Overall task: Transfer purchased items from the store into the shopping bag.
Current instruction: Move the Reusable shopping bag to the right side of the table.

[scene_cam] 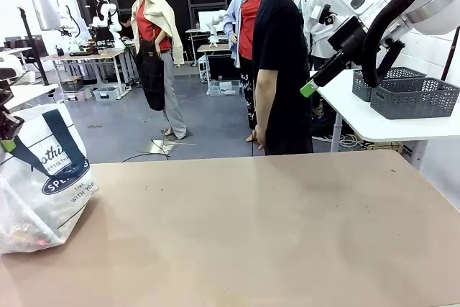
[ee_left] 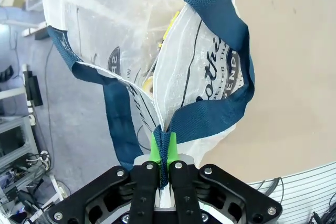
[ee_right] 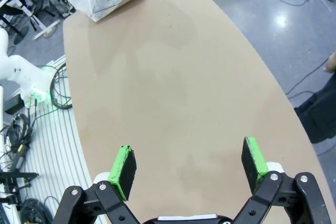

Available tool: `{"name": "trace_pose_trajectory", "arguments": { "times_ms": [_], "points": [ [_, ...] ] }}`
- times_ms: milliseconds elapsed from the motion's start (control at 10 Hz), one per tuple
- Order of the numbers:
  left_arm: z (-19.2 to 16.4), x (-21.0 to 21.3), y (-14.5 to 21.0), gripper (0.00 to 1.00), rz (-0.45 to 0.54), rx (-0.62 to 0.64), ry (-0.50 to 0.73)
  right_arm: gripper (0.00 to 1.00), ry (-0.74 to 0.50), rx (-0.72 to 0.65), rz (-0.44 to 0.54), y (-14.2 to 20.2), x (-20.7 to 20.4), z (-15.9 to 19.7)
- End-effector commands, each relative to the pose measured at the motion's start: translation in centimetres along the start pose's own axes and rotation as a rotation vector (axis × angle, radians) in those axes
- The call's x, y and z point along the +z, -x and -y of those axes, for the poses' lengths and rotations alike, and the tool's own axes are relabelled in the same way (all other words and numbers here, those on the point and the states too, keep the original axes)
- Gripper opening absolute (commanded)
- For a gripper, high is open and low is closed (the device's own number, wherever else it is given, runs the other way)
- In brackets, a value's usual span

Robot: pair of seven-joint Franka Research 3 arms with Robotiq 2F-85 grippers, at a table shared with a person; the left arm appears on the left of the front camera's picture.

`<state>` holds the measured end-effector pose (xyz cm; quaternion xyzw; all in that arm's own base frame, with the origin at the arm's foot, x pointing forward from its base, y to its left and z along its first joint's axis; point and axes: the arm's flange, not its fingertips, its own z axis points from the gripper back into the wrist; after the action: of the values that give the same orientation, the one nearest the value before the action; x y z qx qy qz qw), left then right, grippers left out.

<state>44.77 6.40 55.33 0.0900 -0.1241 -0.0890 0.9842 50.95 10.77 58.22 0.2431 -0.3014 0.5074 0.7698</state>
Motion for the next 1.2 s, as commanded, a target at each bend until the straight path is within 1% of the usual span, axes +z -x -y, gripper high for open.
{"name": "trace_pose_trajectory", "arguments": {
  "times_ms": [0,400,500,700,900,1000,1100],
  "points": [
    [-0.1,0.2,-0.4,0.0,0.002,-0.001,-0.002,1.0,-0.005,0.006,-0.002,0.1,-0.2,0.0],
    [-0.1,0.2,-0.4,0.0,0.002,-0.001,-0.002,1.0,-0.005,0.006,-0.002,0.1,-0.2,0.0],
    [0.1,0.0,-0.1,0.14,-0.001,-0.003,0.0,1.0,-0.005,0.006,-0.002,0.1,-0.2,0.0],
    [1.2,0.6,-0.6,0.53,-0.008,0.0,-0.017,1.0,-0.005,0.006,-0.002,0.1,-0.2,0.0],
    [1.5,1.4,-0.4,0.93,-0.003,0.014,-0.015,1.0,-0.005,0.006,-0.002,0.1,-0.2,0.0],
    [1.5,1.8,-0.3,1.0,0.003,0.02,-0.013,1.0,-0.005,0.006,-0.002,0.1,-0.2,0.0],
    [1.6,2.0,-0.2,1.0,0.011,0.021,-0.008,1.0,-0.005,0.006,-0.002,0.1,-0.2,0.0]
  ]
}}
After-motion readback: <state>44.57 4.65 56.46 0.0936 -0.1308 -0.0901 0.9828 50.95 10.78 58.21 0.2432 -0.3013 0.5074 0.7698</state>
